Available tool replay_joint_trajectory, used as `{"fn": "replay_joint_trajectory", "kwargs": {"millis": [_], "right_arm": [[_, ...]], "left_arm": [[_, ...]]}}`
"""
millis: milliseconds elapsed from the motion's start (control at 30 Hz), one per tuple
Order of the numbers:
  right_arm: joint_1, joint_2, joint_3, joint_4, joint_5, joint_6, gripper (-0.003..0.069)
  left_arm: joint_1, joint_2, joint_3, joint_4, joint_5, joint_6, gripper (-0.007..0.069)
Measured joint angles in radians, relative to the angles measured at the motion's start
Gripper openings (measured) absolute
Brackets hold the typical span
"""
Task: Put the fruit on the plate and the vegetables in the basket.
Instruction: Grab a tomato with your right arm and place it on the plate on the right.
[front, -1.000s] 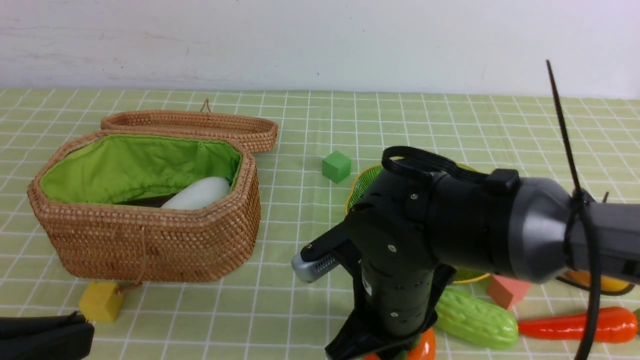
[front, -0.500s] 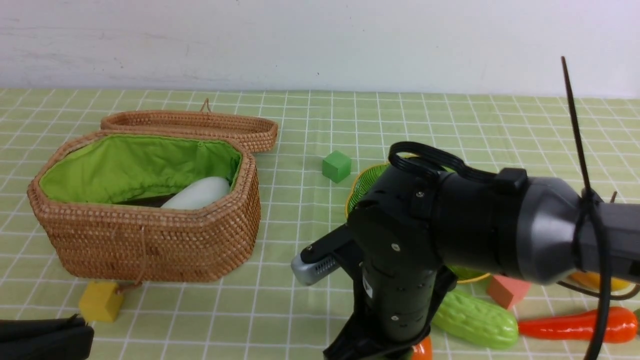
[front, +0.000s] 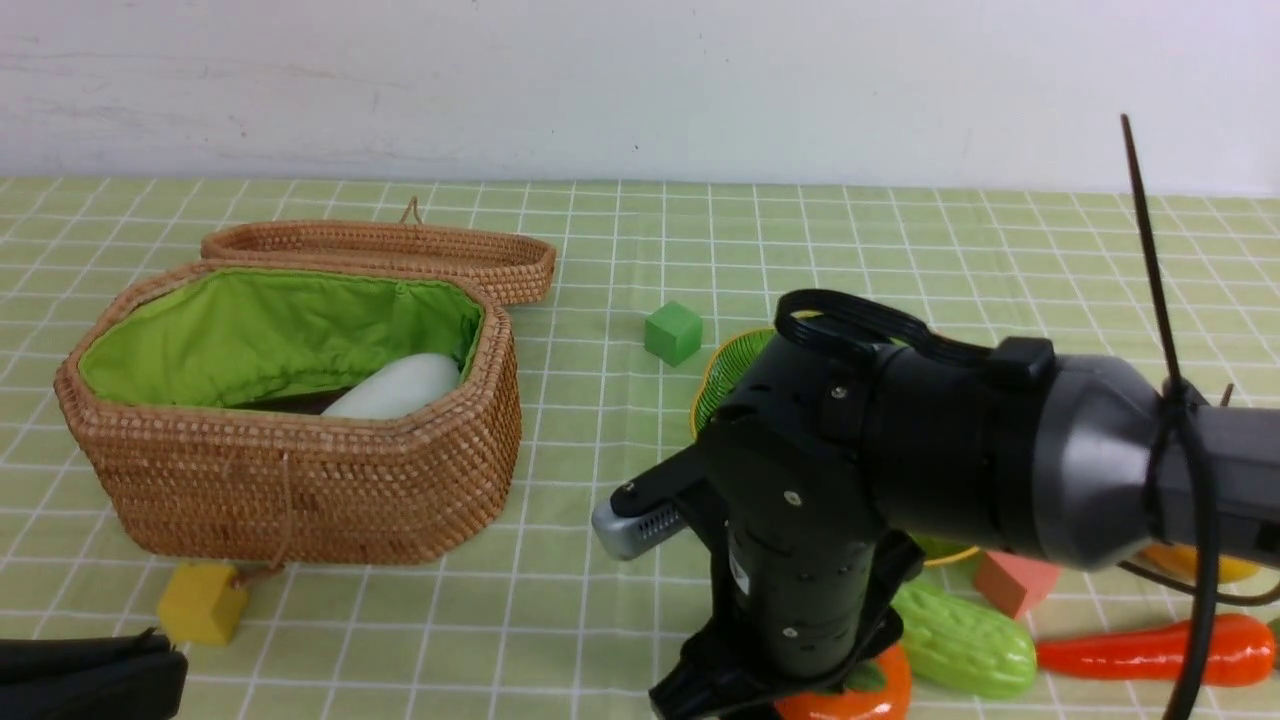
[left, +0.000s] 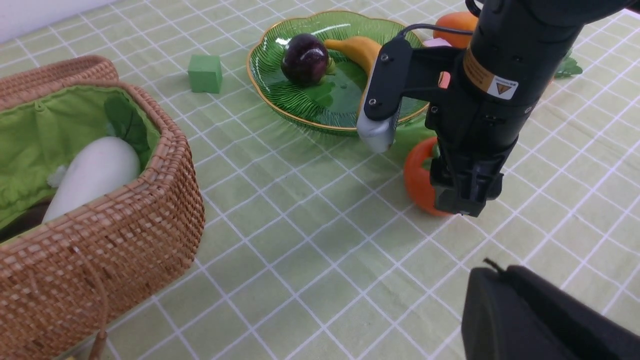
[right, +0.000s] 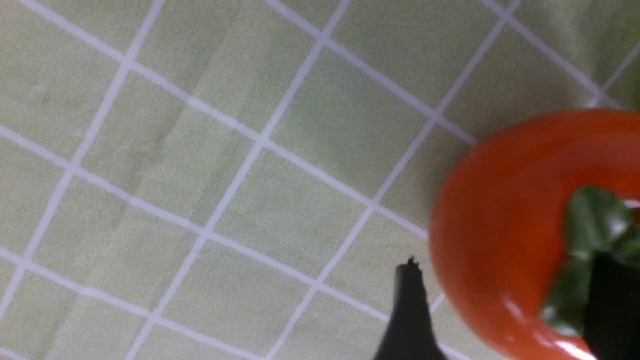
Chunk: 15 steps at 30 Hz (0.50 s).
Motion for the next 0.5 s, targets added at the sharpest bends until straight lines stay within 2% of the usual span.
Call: {"fn": "replay_joint_trajectory", "kwargs": {"millis": [67, 167, 333, 500], "right_arm": [[0.0, 0.0, 0.0, 0.0, 0.009, 0.005, 0.0547], [0.0, 0.0, 0.0, 0.002, 0.024, 0.01, 0.0576], [0.006, 0.0, 0.0, 0.013, 0.037, 0.01, 0.0586], [0.017, 0.023, 0.0, -0.072, 0.037, 0.043, 0.0589]], "left_arm": [[0.0, 0.0, 0.0, 0.0, 0.0, 0.0, -0.001], [0.0, 0.0, 0.0, 0.0, 0.0, 0.0, -0.001], [0.0, 0.0, 0.0, 0.0, 0.0, 0.0, -0.001], [0.0, 0.0, 0.0, 0.0, 0.001, 0.0, -0.001]]}}
